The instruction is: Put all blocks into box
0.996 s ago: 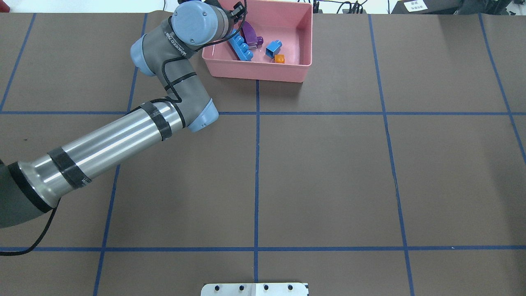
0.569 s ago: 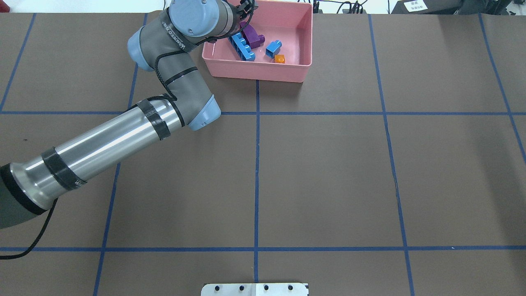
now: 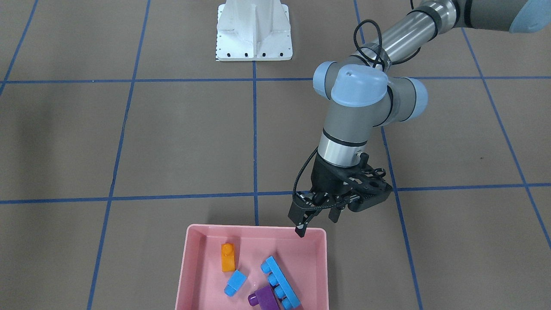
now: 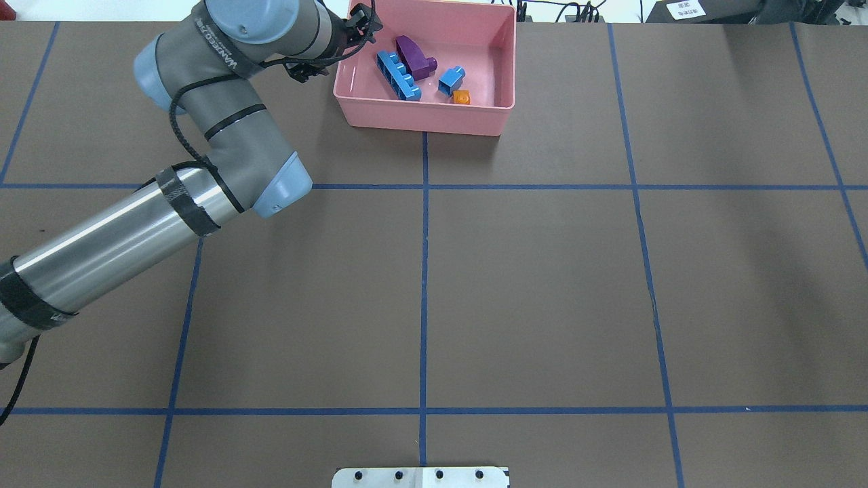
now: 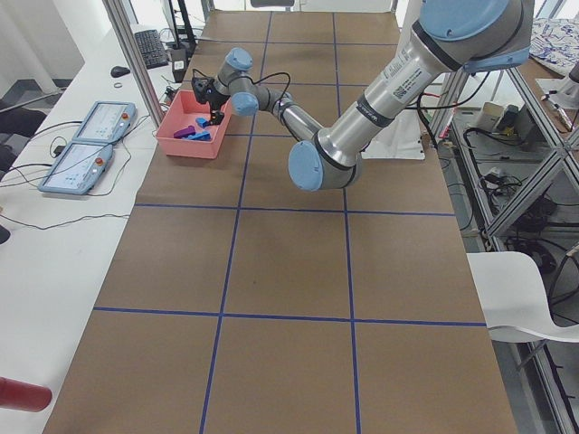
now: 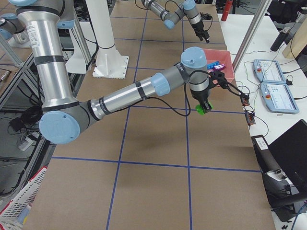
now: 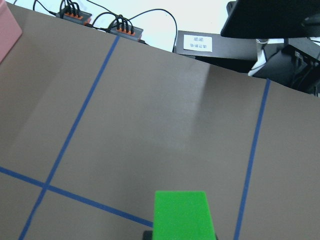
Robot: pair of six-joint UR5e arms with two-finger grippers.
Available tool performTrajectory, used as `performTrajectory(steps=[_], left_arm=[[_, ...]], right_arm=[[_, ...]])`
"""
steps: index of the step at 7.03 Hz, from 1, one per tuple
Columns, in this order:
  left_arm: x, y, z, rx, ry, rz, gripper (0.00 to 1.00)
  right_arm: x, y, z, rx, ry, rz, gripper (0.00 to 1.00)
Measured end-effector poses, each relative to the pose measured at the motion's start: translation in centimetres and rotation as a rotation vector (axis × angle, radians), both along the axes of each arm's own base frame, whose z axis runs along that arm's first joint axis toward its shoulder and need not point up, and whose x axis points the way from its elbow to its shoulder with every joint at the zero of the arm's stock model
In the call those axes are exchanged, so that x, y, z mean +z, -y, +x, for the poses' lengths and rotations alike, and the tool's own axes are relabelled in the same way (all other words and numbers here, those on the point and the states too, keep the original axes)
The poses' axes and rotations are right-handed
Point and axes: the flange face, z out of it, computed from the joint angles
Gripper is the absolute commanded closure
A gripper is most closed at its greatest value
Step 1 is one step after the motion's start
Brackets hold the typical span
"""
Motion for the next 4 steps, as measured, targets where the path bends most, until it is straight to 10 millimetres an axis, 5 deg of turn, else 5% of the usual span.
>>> performTrajectory(steps=[2, 4], left_arm=[[1.8, -0.7, -4.9, 0.056, 0.093, -0.013, 0.0], [4.1, -0.3, -8.6, 0.097, 0.156, -0.005, 0.0]], right_arm=[[-7.3, 4.8, -7.7, -0.018, 0.024, 0.025, 1.0], [-15.0, 8.8, -19.4, -0.036, 0.082, -0.038, 1.0]])
